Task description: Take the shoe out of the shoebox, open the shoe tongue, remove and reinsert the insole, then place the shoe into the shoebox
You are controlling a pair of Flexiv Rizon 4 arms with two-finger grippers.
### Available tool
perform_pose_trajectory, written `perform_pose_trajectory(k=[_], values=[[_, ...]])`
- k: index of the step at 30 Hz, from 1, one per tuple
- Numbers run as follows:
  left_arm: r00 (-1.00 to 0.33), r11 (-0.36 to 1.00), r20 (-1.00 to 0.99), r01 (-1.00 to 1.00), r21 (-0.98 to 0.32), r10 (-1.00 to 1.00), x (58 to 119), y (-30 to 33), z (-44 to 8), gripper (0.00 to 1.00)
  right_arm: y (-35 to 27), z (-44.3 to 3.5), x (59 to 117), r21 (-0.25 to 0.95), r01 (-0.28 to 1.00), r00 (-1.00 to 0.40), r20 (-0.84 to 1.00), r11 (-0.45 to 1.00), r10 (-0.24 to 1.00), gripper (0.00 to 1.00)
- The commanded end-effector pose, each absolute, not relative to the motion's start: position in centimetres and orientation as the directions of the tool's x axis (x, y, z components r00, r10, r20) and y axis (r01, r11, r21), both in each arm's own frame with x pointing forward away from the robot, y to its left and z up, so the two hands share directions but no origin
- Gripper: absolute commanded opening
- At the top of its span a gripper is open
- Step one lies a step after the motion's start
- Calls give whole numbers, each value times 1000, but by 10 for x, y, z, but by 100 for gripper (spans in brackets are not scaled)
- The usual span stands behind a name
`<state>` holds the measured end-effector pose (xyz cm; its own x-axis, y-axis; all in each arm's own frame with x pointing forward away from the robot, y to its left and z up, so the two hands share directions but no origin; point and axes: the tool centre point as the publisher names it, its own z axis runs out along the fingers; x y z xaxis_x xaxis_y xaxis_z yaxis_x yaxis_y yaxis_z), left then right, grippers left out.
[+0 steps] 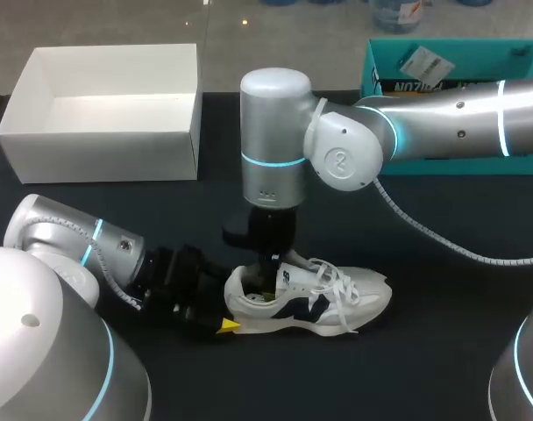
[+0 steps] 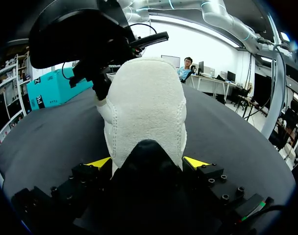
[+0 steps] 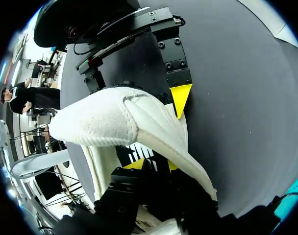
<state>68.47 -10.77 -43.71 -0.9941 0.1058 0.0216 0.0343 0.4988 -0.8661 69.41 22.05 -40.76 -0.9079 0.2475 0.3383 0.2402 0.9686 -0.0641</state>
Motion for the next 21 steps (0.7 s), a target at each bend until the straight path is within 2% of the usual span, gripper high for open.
perform_pose_trajectory(k=[1, 21], values=[[-994, 501, 19, 37, -865, 107, 684, -111, -445, 0, 238, -462, 683, -82, 229, -902, 356, 970, 243, 2], [-994, 501, 19, 37, -865, 107, 684, -111, -445, 0, 232, -423, 680, -79, 183, -920, 338, 980, 199, 0]])
